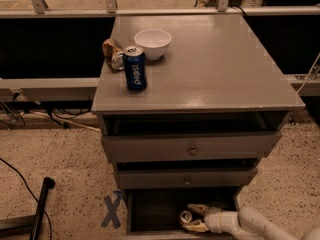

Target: Pick coke can from bottom drawer and place on counter

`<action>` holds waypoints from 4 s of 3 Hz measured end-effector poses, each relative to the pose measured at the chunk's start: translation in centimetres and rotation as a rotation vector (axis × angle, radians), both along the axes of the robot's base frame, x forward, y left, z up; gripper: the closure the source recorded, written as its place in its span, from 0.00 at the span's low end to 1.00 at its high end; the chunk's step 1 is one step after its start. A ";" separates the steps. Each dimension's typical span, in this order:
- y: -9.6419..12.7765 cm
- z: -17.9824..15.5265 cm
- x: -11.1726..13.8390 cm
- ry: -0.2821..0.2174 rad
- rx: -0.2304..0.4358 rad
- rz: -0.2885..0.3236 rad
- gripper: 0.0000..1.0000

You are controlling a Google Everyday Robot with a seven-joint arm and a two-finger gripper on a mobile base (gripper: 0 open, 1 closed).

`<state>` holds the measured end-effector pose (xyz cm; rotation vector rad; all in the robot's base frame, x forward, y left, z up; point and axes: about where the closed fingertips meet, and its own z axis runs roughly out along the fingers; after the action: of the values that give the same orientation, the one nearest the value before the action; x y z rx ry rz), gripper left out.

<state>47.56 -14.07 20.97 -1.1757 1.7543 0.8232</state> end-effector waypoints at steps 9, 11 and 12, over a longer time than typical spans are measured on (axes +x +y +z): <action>-9.9 26.0 -6.9 -0.297 0.022 -0.024 1.00; -10.6 27.5 -6.4 -0.195 0.001 0.023 1.00; -9.8 30.1 -6.3 -0.208 -0.035 0.088 1.00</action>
Offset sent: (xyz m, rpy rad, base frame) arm 0.0034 -0.0042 -0.0035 0.0087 0.0183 0.0071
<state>41.28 -23.91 51.05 -1.3201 1.5618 0.6964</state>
